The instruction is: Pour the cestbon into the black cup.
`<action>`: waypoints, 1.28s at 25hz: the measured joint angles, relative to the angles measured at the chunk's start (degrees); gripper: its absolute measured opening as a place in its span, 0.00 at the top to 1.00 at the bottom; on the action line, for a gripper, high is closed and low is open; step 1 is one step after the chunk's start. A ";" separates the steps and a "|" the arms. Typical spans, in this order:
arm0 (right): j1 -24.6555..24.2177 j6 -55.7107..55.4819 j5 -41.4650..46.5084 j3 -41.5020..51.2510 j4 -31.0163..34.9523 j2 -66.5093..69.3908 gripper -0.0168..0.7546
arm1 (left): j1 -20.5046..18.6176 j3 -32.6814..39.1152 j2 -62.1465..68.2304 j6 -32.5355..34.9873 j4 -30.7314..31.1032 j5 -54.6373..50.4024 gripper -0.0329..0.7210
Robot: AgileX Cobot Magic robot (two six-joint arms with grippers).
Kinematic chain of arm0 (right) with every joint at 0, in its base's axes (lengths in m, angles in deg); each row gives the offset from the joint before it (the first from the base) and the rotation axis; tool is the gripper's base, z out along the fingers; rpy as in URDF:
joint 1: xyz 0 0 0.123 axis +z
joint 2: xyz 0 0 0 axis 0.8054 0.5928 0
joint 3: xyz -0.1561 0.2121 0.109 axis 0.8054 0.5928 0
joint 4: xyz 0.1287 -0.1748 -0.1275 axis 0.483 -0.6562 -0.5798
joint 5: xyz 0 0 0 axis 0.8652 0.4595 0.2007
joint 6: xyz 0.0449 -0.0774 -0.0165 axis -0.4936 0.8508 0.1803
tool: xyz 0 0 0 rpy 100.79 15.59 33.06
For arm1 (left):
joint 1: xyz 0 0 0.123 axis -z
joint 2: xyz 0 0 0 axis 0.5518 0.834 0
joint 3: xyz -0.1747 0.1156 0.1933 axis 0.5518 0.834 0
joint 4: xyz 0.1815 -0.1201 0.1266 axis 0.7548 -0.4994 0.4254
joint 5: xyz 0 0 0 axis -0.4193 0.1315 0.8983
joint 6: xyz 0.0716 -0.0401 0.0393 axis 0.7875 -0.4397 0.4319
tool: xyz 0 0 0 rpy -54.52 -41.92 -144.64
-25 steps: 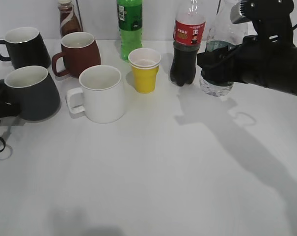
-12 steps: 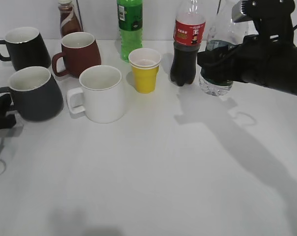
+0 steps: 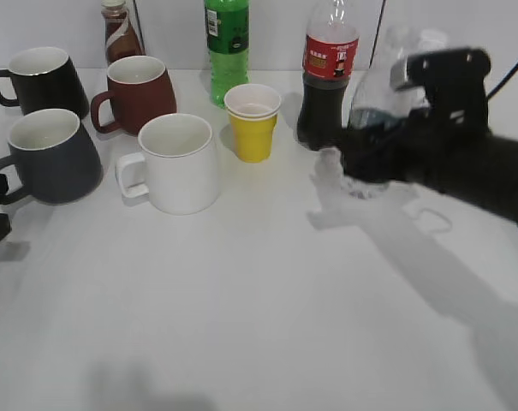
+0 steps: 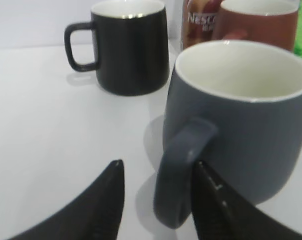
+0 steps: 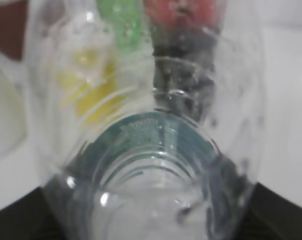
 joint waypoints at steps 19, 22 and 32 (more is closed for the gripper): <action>0.00 6.28 -21.63 9.25 3.82 6.32 0.23 | 0.00 6.34 -14.94 -0.07 5.72 -0.08 0.52; 0.00 8.67 -21.49 9.25 3.70 2.35 0.22 | 0.00 6.42 -19.92 -2.12 6.62 -1.96 0.52; 0.80 12.47 17.82 2.69 0.37 -32.12 0.22 | 3.85 -6.43 -55.04 -32.11 29.06 -54.34 0.49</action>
